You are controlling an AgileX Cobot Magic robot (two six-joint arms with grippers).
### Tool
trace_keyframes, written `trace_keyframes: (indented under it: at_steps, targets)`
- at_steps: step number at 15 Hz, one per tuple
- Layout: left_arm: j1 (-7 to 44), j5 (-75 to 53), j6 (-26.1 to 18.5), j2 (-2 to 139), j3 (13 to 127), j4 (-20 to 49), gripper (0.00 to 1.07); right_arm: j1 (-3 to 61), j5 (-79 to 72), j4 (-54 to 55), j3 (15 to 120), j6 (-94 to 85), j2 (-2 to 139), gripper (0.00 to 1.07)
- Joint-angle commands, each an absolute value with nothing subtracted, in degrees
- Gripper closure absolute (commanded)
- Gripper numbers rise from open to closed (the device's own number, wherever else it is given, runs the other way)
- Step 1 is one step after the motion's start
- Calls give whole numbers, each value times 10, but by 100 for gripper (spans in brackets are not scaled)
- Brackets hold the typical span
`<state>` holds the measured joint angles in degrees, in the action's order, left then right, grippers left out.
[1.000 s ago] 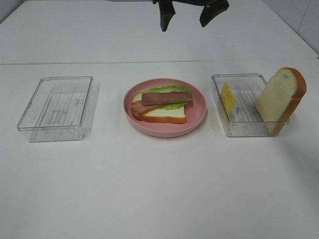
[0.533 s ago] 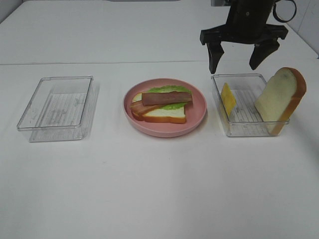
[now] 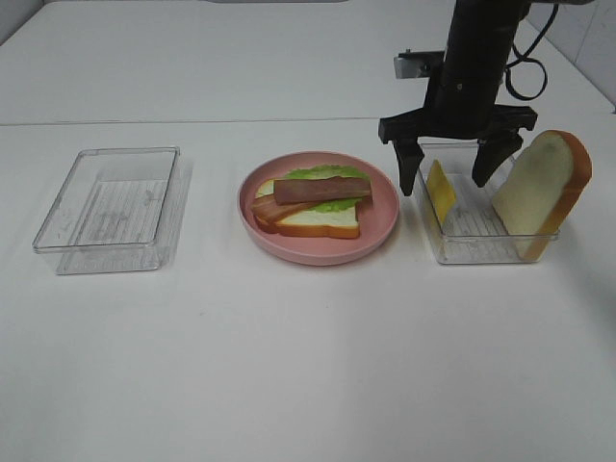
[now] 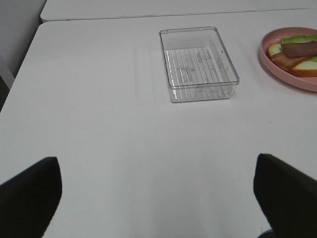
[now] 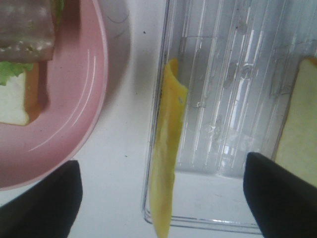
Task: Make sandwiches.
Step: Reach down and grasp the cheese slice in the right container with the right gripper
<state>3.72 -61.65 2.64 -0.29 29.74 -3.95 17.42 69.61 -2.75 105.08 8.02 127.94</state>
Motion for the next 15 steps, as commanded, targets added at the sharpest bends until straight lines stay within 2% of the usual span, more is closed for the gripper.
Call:
trace_keyframes:
  at_steps: [1,2,5,10,15]
  targets:
    - [40,-613,26,-15,296,-41,9,172,735,-23,1047,77,1289,25]
    - [40,-613,26,-15,296,-41,9,172,735,-19,1047,77,1290,26]
    - [40,-613,26,-15,296,-41,9,172,735,0,1047,75,1290,45]
    - [40,-613,26,-15,296,-41,9,172,734,0,1047,75,1290,67]
    - [40,-613,26,-15,296,-41,9,172,725,0,1047,75,1290,69]
